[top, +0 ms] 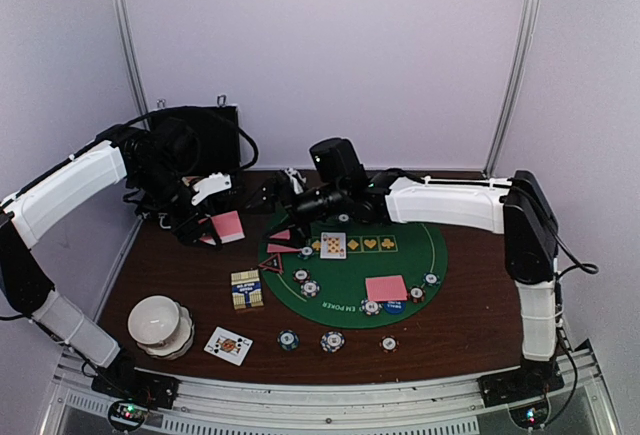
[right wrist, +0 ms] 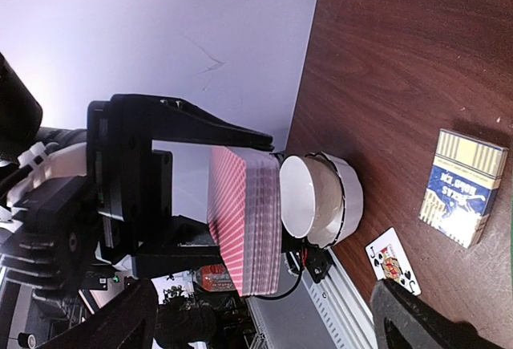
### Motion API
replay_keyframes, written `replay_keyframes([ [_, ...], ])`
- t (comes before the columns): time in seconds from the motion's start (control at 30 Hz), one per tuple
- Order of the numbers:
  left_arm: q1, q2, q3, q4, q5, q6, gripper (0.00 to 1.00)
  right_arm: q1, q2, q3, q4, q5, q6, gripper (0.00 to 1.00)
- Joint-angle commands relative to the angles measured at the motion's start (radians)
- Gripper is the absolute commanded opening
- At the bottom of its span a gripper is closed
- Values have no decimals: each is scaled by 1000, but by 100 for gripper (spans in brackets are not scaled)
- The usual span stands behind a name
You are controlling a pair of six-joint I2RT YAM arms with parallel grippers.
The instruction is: Distribute texas hold em gaming equipment
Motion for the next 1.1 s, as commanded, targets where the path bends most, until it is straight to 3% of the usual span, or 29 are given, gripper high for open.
replay_keyframes([
  [0.0, 7, -11, 12, 9, 28, 10, 0, 26, 50, 58, 42, -53, 28, 95],
  [0.67, 5, -14, 25, 7, 47, 4, 0, 62, 207, 240, -13, -56, 55, 88],
  [1.07, 5, -12, 31, 8, 52, 2, 0, 54, 253, 234, 154, -25, 170, 86],
])
